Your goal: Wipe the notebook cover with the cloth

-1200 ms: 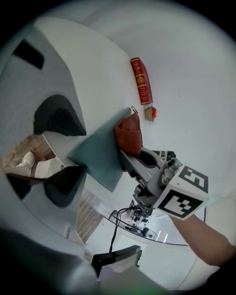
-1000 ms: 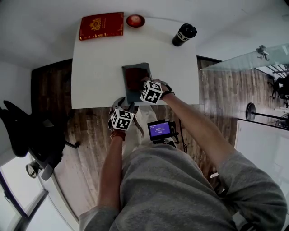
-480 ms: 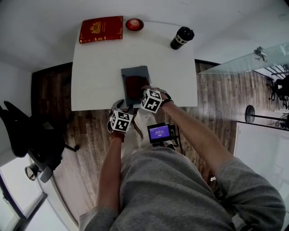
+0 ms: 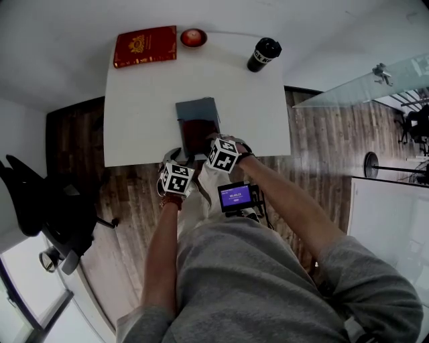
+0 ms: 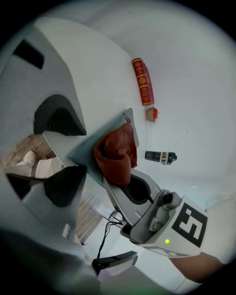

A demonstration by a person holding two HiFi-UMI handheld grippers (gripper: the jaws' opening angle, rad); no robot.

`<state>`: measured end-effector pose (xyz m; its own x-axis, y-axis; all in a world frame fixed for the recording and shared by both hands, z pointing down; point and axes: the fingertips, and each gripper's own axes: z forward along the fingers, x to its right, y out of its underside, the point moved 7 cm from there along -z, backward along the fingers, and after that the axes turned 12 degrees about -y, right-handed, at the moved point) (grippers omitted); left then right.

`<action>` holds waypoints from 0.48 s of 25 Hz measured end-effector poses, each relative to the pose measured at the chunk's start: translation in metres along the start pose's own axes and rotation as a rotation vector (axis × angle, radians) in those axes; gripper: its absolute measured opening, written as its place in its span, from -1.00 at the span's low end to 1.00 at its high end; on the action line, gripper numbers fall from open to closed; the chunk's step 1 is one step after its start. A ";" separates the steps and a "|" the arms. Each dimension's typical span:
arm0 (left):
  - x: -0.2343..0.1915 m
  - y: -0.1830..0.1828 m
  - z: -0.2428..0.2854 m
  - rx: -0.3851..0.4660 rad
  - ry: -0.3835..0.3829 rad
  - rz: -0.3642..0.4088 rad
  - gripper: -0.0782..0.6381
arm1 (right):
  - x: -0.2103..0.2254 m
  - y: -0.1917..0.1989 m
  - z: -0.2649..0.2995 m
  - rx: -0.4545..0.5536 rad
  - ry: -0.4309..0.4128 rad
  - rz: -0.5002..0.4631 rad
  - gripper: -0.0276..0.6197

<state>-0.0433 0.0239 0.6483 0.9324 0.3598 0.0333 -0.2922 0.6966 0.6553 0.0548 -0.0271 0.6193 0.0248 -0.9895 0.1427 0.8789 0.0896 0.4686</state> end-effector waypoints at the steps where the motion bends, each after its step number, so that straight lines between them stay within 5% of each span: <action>1: 0.001 0.000 0.000 -0.001 0.000 0.001 -0.21 | -0.003 0.001 0.000 -0.001 -0.002 -0.002 -0.75; 12: 0.001 0.000 -0.001 -0.005 0.000 0.005 -0.21 | -0.019 0.006 0.000 -0.013 -0.039 -0.044 -0.75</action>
<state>-0.0427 0.0248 0.6474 0.9310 0.3632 0.0364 -0.2977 0.6980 0.6513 0.0593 -0.0074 0.6190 -0.0322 -0.9872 0.1559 0.8850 0.0443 0.4634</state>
